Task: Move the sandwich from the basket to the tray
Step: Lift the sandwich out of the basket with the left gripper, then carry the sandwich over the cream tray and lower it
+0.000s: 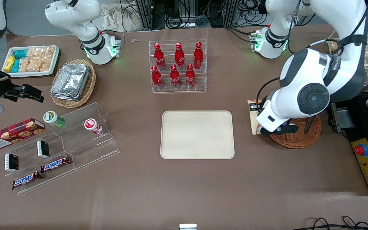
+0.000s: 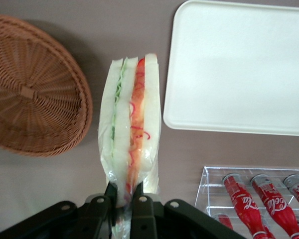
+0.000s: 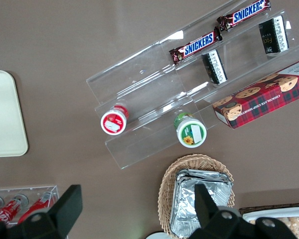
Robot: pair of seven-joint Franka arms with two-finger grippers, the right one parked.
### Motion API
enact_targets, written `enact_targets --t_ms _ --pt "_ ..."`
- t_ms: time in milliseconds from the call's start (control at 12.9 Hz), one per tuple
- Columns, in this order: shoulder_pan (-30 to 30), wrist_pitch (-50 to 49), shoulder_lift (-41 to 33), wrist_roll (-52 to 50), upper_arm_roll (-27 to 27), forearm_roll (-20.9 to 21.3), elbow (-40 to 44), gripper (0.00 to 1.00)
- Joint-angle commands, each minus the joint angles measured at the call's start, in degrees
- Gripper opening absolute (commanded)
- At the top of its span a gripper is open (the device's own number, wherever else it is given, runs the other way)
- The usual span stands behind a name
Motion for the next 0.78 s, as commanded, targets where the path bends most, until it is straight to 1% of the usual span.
enact_targets --t_ms 0,155,233,388,698 --pt "-0.43 0.96 3.0 0.5 -2.77 0.78 2.01 0.0" --pt "-1.48 4.54 5.29 -0.64 -5.58 6.56 2.01 0.0" --pt "-2.09 6.66 6.43 -0.91 -5.6 7.11 1.92 0.0" --pt "-2.28 10.61 9.16 -5.28 -5.6 7.12 1.74 0.0" --pt "-3.24 16.24 13.47 -7.67 -5.6 7.2 1.3 0.0"
